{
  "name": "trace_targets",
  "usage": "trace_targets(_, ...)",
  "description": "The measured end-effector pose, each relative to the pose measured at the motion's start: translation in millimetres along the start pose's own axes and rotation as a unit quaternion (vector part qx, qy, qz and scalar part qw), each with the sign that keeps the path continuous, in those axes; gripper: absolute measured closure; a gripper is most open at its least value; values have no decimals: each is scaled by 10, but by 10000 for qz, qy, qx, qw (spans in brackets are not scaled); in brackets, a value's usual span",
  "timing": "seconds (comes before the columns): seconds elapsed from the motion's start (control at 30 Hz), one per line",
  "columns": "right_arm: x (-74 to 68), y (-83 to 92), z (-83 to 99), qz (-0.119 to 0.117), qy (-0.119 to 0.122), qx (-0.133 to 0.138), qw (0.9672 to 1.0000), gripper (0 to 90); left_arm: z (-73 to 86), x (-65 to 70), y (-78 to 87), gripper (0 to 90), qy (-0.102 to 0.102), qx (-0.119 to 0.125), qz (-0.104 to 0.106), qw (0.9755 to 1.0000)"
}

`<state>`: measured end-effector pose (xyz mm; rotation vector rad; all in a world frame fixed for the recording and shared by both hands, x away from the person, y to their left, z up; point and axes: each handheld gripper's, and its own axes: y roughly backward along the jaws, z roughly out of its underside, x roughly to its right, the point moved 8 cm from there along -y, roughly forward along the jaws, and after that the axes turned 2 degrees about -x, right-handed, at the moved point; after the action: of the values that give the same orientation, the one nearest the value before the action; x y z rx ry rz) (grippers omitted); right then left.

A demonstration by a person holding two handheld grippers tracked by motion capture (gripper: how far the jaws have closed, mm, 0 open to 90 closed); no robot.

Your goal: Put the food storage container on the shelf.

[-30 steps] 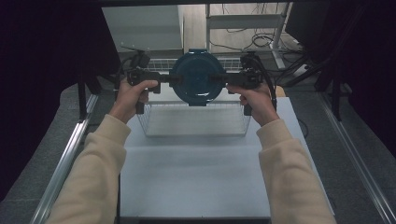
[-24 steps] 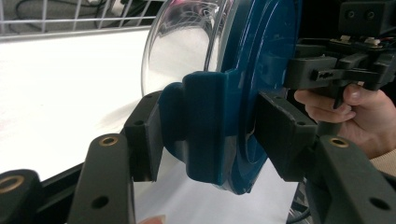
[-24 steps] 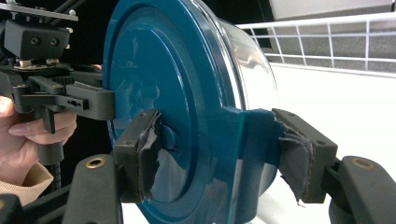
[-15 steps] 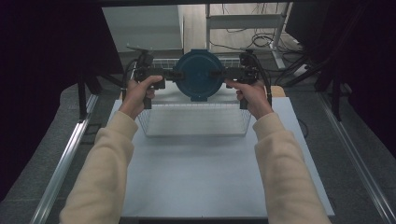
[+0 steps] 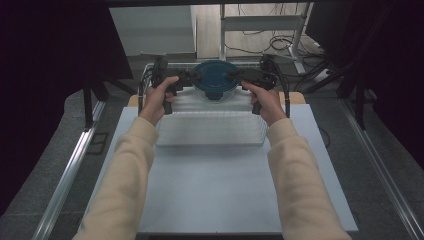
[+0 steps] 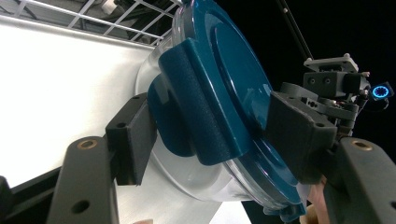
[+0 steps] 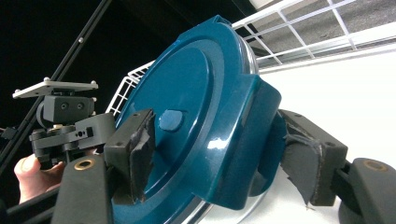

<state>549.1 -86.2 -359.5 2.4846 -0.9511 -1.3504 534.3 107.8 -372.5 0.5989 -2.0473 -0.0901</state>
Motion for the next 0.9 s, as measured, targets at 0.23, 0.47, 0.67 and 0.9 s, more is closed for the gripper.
trace_targets(0.23, -110, 123, 39, 811, 554, 375, 9945, 115, 26, 137, 195, 246, -531, 502, -562, 9957)
trace_targets(0.47, -424, 702, 540, 1132, 2100, 472, 9700, 95, 573, 397, 670, 235, -1532, 528, -929, 9824)
trace_targets(0.67, -402, 1093, 1058, 974, 2590, 553, 9594, 119, 1323, 299, 949, 240, -1949, 345, -1206, 9728)
trace_targets(0.9, -60, 1421, 1785, 1022, 2902, 426, 9505, 142, 2090, 118, 1085, 244, -2302, 139, -1525, 9610)
